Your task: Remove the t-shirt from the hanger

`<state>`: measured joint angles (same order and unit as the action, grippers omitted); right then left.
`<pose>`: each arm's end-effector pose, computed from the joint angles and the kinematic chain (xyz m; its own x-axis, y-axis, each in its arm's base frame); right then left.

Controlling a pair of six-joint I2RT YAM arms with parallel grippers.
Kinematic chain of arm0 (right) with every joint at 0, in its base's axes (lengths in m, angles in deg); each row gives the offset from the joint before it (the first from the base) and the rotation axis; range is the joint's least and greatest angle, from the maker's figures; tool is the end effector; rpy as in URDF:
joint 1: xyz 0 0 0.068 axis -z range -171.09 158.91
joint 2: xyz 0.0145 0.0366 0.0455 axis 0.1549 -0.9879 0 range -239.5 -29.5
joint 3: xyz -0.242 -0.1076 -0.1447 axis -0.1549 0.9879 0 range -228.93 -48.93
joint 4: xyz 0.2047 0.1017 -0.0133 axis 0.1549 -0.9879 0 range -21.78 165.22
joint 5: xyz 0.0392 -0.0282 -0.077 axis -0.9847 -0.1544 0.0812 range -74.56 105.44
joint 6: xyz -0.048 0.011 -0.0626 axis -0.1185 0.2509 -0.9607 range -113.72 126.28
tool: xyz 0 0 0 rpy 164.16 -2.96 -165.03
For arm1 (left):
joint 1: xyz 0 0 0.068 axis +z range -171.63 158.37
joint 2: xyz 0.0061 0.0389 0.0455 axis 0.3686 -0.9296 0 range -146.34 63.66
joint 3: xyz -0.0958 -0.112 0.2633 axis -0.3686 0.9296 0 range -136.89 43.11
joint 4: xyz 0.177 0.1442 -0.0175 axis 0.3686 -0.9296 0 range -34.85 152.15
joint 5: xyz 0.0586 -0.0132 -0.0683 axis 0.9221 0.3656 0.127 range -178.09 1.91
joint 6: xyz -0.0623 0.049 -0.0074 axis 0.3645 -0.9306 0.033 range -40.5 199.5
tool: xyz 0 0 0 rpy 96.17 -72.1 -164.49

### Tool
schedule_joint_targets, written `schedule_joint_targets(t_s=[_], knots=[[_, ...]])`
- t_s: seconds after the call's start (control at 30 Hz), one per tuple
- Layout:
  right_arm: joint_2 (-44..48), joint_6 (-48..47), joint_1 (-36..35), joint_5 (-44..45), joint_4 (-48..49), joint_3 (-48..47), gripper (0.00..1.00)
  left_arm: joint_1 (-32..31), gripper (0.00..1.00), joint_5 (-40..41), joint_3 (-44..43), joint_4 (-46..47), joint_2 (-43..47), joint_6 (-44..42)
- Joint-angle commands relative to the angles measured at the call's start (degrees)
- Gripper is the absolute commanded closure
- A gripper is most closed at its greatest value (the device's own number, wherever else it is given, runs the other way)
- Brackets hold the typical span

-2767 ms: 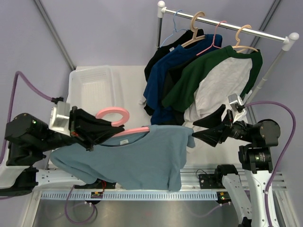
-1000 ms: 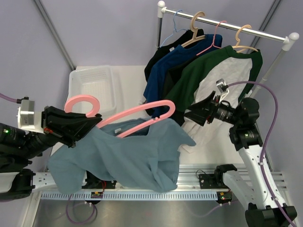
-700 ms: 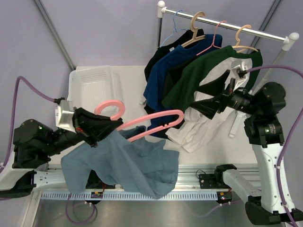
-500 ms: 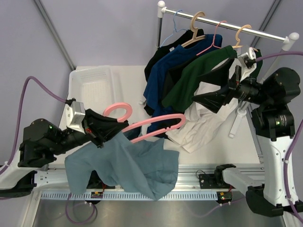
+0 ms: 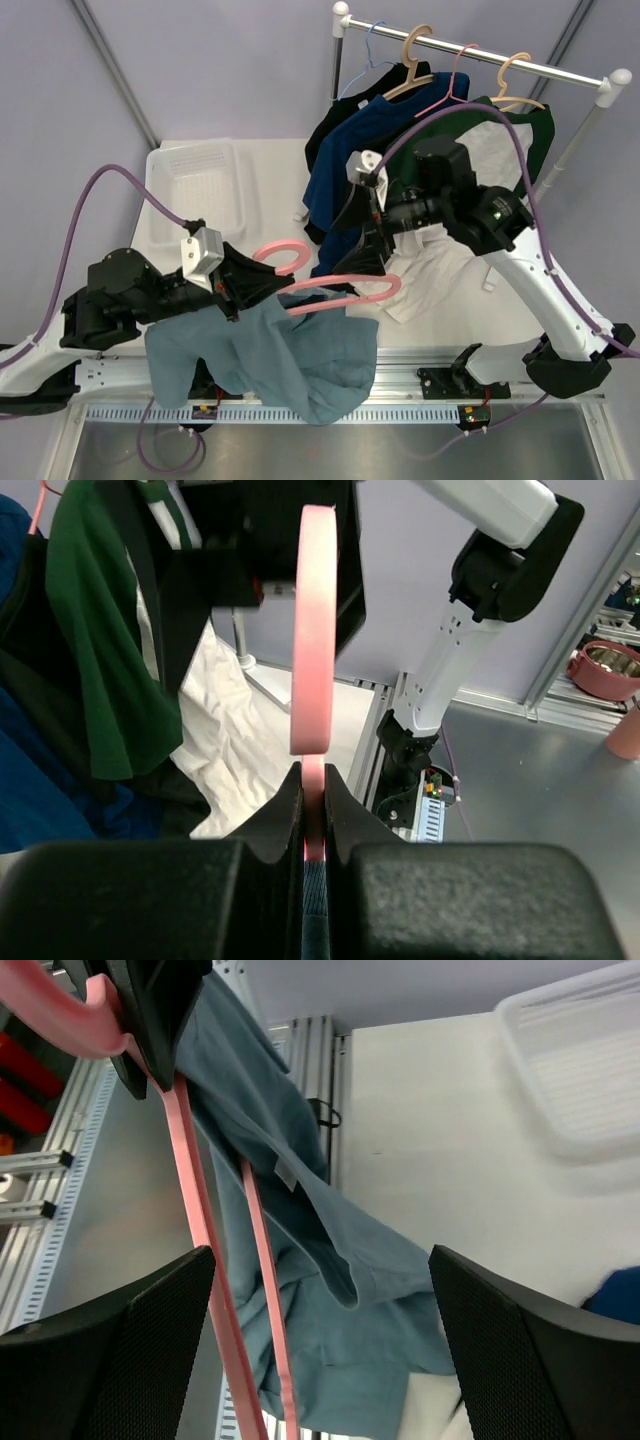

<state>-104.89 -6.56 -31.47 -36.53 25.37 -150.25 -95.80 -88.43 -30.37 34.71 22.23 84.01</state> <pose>0.1286 0.1802 0.4965 -0.0907 -0.2568 -0.9622 -0.9926 -0.0556 0.1084 0.0237 -0.0848 0.4817 -0.0540 -0.0980 -0.9937 0.9624 0.2603 -0.0779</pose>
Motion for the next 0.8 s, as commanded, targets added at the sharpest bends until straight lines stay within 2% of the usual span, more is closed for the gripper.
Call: schedule_joint_targets(t_s=[0.0,0.2,0.37,0.5,0.6,0.77], knots=[[3.1,-4.6,-3.6,2.3,1.7,3.7,0.07,-0.2,1.0,-3.5,-1.4,2.8,-0.7,-0.7],[3.8,-4.8,-9.8,6.3,4.3,7.9,0.1,-0.1,1.0,-4.5,-2.6,2.5,-2.7,0.2],[5.0,-4.4,-9.9,12.6,6.8,9.9,0.12,-0.1,1.0,-4.7,-2.9,1.0,-4.4,0.2],[6.5,-3.4,-9.9,18.6,4.8,6.0,0.07,-0.1,1.0,-5.0,-2.2,0.5,-4.1,0.1],[8.2,-3.2,-10.0,16.8,2.5,4.4,0.07,-0.1,1.0,-4.0,-2.1,0.3,-3.8,0.2],[11.1,-3.6,-9.9,9.3,1.8,6.8,0.06,-0.2,1.0,-5.1,-3.1,0.2,-4.3,0.3]])
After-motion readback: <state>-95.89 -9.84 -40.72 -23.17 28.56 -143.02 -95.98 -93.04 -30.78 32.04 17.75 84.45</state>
